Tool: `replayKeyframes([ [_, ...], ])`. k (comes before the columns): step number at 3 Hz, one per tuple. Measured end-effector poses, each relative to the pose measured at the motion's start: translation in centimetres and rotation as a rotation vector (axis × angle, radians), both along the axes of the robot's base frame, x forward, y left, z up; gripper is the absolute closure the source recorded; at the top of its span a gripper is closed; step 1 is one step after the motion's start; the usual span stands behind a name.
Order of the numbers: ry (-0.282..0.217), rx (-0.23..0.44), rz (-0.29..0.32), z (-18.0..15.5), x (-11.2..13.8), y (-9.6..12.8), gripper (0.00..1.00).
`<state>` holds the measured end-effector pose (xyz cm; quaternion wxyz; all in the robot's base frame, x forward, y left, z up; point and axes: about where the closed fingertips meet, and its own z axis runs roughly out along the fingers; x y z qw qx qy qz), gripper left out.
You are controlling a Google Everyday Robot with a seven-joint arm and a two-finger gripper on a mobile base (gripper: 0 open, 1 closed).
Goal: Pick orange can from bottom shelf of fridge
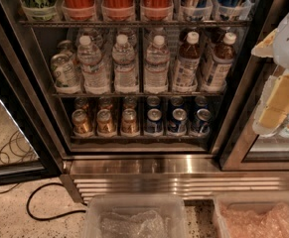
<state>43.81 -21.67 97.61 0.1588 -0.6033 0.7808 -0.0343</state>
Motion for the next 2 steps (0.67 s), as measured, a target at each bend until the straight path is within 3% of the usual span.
replayKeyframes([
  [2, -0.005, 0.018, -0.013, -0.29, -0.15, 0.32, 0.00],
])
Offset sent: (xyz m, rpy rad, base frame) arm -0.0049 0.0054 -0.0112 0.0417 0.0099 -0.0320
